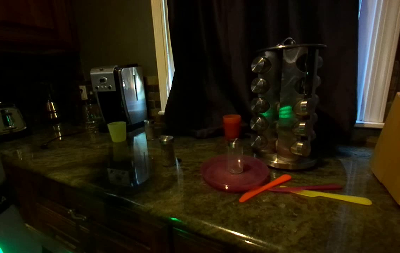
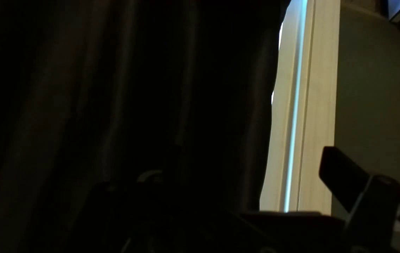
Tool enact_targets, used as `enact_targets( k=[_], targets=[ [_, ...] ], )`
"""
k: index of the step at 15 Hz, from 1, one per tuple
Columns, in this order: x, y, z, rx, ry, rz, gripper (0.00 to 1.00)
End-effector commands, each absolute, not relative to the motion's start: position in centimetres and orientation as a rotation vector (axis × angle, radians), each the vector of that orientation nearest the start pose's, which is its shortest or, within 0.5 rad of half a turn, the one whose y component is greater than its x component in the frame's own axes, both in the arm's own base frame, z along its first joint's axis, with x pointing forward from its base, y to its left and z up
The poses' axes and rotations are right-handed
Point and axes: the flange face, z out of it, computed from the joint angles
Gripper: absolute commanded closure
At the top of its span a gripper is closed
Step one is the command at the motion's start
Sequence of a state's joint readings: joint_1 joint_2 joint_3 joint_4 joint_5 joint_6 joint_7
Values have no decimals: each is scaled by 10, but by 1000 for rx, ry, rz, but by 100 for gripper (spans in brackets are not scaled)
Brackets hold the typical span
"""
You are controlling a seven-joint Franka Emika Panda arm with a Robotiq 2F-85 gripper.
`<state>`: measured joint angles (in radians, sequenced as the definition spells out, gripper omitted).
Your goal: Draw the curtain open.
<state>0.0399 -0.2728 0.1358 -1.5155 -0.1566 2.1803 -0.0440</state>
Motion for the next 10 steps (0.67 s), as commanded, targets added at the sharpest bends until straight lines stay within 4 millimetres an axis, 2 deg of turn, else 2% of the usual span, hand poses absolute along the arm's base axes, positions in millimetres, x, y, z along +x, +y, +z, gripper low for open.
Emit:
enact_targets(
  k=[1, 10],
  targets=[
    [464, 95, 873, -2882, -377, -1501, 0],
    [470, 96, 876, -2878, -377, -1507, 0]
  ],
)
